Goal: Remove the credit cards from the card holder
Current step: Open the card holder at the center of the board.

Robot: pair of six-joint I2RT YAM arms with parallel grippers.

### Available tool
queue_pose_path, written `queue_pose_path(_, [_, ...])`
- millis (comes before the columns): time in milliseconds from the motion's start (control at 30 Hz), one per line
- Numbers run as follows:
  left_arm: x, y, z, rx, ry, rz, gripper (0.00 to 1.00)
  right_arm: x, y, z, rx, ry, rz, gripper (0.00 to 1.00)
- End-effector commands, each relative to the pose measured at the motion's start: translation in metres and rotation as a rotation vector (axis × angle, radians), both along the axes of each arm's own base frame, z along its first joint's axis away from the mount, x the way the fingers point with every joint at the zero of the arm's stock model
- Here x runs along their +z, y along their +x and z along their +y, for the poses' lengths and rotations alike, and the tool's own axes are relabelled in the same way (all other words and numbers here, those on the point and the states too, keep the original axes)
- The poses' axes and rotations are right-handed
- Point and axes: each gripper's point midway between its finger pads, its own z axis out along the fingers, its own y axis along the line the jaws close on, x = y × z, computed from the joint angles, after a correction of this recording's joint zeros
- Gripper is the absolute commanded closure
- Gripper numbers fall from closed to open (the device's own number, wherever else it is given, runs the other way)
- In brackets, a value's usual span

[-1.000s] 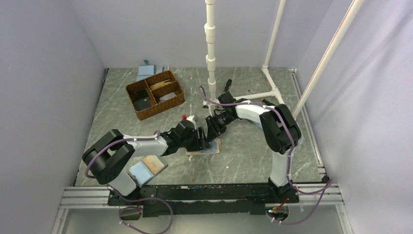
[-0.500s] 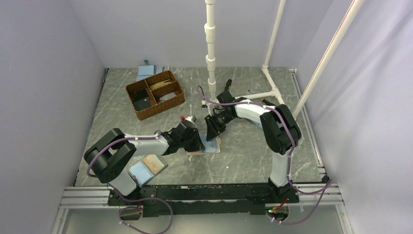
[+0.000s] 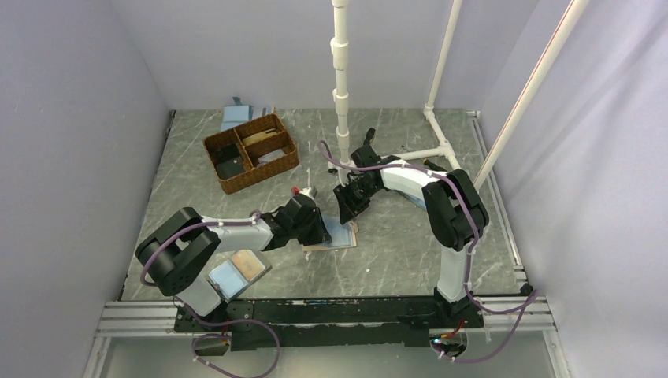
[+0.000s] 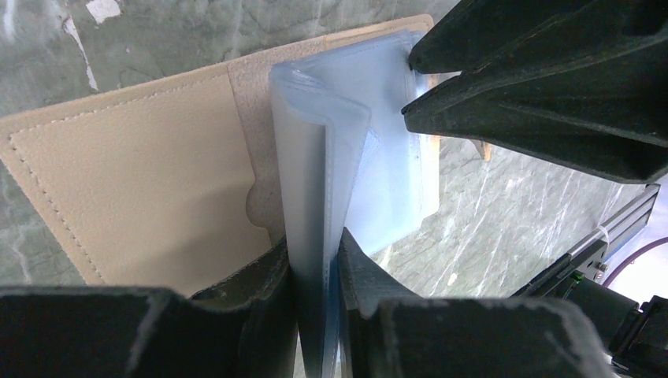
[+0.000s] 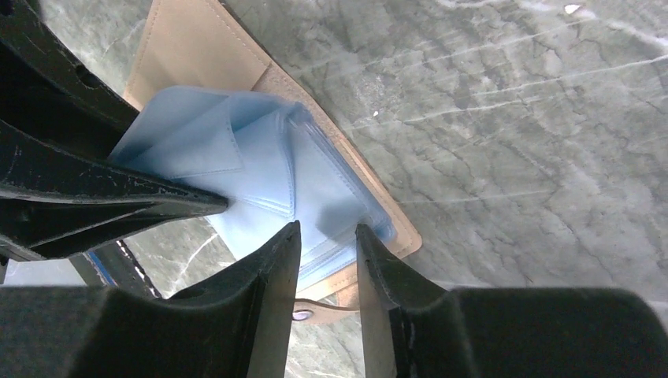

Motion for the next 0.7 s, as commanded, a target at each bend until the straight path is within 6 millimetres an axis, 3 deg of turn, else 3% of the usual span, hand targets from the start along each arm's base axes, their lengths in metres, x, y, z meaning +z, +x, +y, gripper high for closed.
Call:
queue_pose_path(0, [-0.007, -0.005, 0.004, -0.007, 0.024, 0.019, 0.74, 0.002, 0.010, -0.001, 0.008, -0.037, -0.049, 0.64])
queue_pose_path(200, [-0.005, -0.005, 0.002, -0.015, 0.007, 0.011, 0.71, 0.000, 0.005, 0.001, 0.019, -0.032, -0.022, 0.63])
queue_pose_path(467, [0.001, -0.007, -0.008, -0.051, -0.050, 0.000, 0.39, 0.016, -0.029, 0.030, 0.092, 0.175, 0.171, 0.64])
queue_pose_path(667, [0.001, -0.008, -0.008, -0.053, -0.052, 0.002, 0.33, 0.020, -0.037, 0.037, 0.090, 0.235, 0.241, 0.65])
